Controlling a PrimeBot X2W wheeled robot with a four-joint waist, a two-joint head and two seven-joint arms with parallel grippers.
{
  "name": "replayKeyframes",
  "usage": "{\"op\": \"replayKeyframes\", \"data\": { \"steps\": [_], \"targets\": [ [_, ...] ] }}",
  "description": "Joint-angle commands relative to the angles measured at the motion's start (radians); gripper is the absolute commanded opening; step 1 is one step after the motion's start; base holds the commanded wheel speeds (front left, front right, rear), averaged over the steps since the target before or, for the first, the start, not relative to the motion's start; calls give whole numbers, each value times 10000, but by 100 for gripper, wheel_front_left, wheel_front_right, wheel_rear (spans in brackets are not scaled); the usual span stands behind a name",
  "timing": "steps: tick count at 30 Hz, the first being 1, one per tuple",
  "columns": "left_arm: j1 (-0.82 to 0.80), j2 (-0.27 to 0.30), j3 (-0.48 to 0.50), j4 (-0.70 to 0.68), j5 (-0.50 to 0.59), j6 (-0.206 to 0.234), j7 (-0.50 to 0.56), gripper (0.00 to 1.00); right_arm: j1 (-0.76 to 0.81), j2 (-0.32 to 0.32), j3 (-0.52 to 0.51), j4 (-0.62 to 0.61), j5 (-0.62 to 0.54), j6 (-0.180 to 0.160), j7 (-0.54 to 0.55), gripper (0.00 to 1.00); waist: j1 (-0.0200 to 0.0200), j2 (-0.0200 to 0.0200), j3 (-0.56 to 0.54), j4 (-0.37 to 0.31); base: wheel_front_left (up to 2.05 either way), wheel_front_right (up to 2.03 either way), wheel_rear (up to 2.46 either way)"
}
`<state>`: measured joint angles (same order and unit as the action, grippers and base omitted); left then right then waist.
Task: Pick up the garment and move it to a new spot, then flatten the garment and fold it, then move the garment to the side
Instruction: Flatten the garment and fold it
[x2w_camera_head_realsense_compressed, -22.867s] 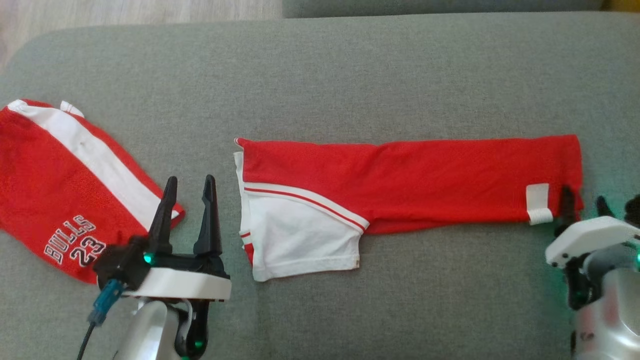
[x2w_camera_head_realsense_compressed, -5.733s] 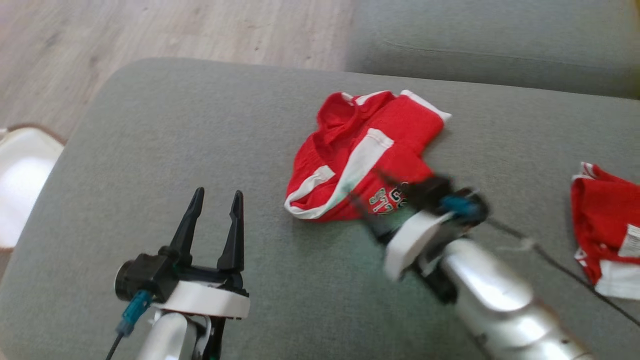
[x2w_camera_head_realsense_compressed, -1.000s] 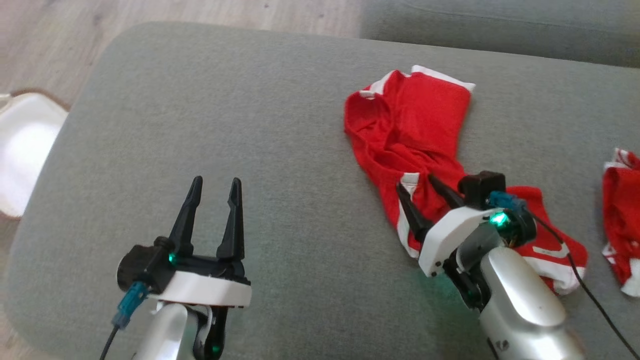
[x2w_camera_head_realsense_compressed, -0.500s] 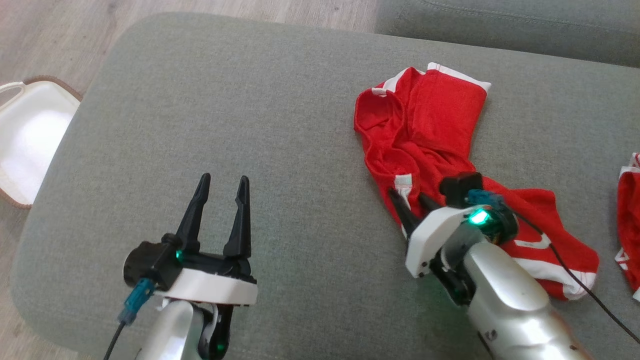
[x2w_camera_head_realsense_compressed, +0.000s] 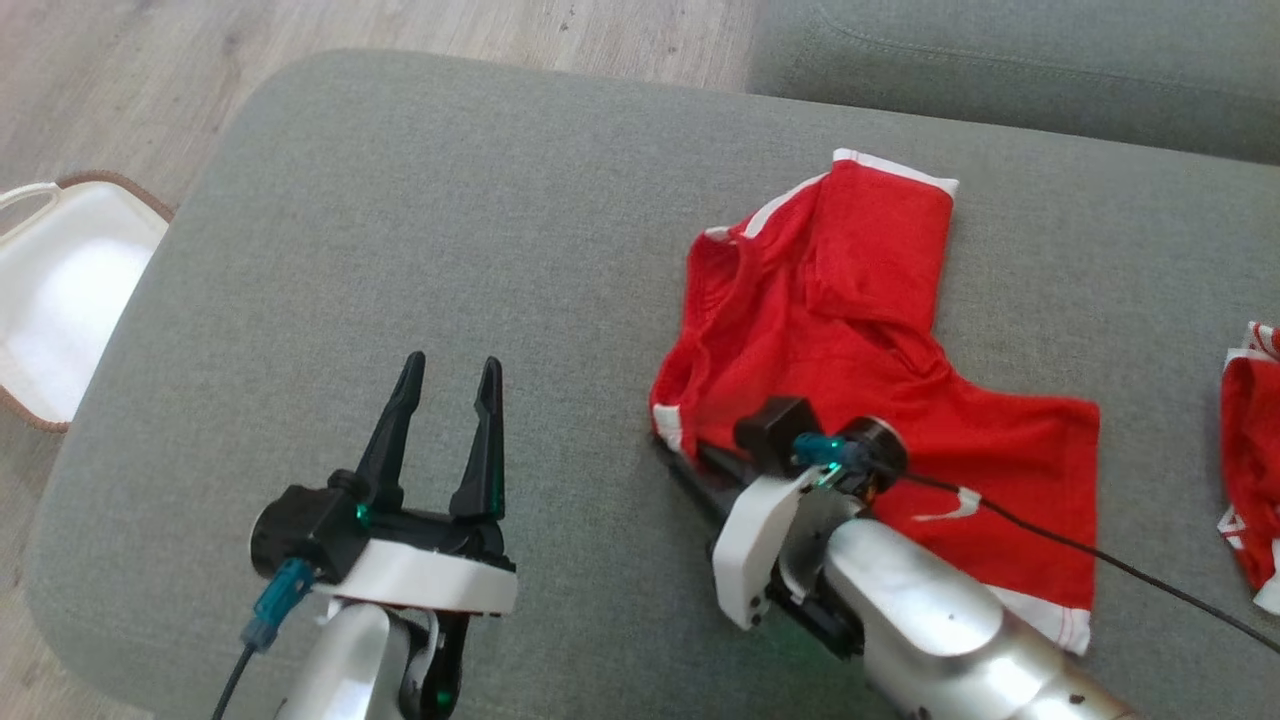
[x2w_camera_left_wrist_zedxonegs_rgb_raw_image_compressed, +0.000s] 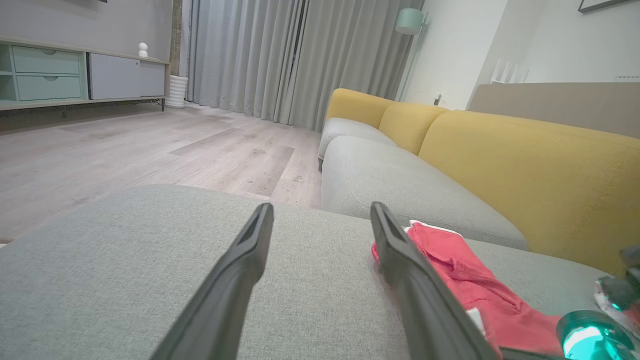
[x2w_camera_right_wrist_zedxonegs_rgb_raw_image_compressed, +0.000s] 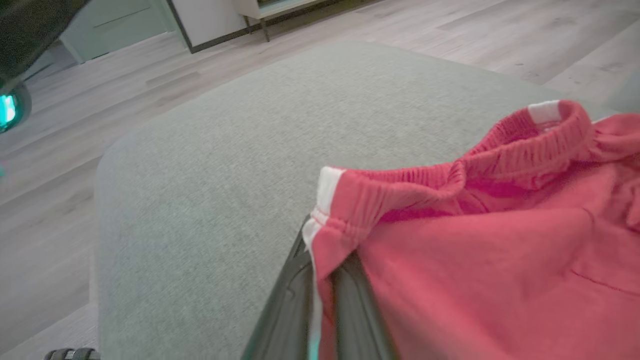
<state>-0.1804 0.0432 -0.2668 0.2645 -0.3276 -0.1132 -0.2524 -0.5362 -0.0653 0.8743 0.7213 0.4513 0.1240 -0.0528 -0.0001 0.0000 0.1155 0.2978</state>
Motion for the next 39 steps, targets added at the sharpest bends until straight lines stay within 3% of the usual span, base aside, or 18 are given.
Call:
{"op": "replayKeyframes", "data": {
  "steps": [1, 7, 12, 17, 22, 31, 39],
  "targets": [
    [-333, 70, 230, -253, -24, 45, -93, 100, -351, 150, 289, -211, 73, 67, -44, 100, 1, 0, -1, -4, 0, 0, 0],
    [-292, 70, 435, -257, 33, 82, -93, 100, -548, 150, 809, -114, 325, 67, -150, 100, 1, 0, -42, -244, 0, 0, 0],
    [-215, 70, 746, -339, 120, 85, -93, 100, -640, 150, 348, 239, 342, 67, -391, 100, 1, 0, -222, -795, 0, 0, 0],
    [-99, 70, 1204, -480, 214, 65, -93, 100, -500, 150, -942, 521, 123, 67, -1124, 100, 1, 0, -443, -1521, 0, 0, 0],
    [64, 70, 1495, -593, 342, 17, -93, 100, 35, 5, -3050, 483, -522, 67, -1877, 100, 1, 0, -620, -2237, 0, 0, 0],
    [343, 71, 1780, -681, 517, -83, -94, 100, 2413, -153, -6528, -2213, -2266, 67, -2084, 100, 1, 0, -735, -3180, 0, 0, 0],
    [554, 71, 1799, -634, 533, -143, -94, 100, 4665, 137, -7616, -4164, -2756, 67, -2087, 100, 1, 0, -664, -3374, 0, 0, 0]
  ]
}}
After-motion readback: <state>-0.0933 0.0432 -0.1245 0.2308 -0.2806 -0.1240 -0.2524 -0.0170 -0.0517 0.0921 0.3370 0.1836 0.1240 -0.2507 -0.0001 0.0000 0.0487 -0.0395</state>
